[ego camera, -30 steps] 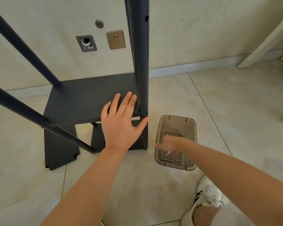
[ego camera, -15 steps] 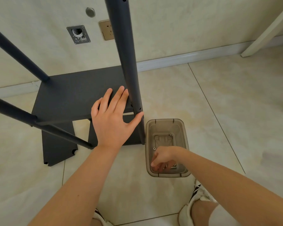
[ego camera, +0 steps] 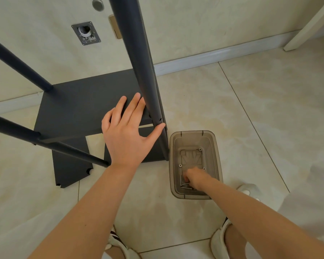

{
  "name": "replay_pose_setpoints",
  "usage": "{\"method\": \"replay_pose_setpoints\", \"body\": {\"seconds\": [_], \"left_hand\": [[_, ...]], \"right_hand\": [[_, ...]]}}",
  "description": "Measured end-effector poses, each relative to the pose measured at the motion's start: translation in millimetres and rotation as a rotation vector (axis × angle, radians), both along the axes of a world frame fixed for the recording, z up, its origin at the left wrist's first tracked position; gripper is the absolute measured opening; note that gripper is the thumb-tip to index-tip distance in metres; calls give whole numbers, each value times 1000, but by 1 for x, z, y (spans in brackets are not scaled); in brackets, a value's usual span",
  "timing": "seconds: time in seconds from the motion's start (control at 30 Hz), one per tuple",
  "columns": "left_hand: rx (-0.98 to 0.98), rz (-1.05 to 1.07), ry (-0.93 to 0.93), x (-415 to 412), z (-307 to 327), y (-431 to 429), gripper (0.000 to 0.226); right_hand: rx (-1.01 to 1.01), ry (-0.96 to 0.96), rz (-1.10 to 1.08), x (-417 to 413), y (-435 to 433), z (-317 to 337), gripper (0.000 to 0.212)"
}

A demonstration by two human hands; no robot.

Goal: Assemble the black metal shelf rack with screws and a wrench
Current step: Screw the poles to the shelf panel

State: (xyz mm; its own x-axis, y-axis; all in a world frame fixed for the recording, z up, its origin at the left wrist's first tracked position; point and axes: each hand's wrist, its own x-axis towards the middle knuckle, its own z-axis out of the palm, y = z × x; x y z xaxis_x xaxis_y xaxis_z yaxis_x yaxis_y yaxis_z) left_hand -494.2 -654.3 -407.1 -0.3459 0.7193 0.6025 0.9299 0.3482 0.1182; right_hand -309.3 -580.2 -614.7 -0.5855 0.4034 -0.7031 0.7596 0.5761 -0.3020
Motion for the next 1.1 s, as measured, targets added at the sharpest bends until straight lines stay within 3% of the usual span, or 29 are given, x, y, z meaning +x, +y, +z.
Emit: {"method": "replay_pose_setpoints", "body": {"seconds": [0.3,0.47,0.53,0.63,0.8,0.93,1.1], "left_hand": [[-12,12,-12,2,1,0,63],[-7,4,-5,2,-1,0,64],[-9,10,-13,2,-1,0,65],[-33,12,-32,2,0,0,65],[-76,37,-34,2,2,-1,67],[-100,46,-58,7,6,-2,68],[-146,69,-55,11,12,-4,69]], "right_hand": [[166,-82,143,-1,1,-4,27],[27,-11,-107,2,2,-1,12],[-39,100,-347,7,3,2,2],[-119,379,-728,5,4,23,8],[-260,839,-1135,-25,22,93,11],[-249,1125,-1221,-33,30,152,9],[-213,1209,-1064,-25,17,194,9]]}}
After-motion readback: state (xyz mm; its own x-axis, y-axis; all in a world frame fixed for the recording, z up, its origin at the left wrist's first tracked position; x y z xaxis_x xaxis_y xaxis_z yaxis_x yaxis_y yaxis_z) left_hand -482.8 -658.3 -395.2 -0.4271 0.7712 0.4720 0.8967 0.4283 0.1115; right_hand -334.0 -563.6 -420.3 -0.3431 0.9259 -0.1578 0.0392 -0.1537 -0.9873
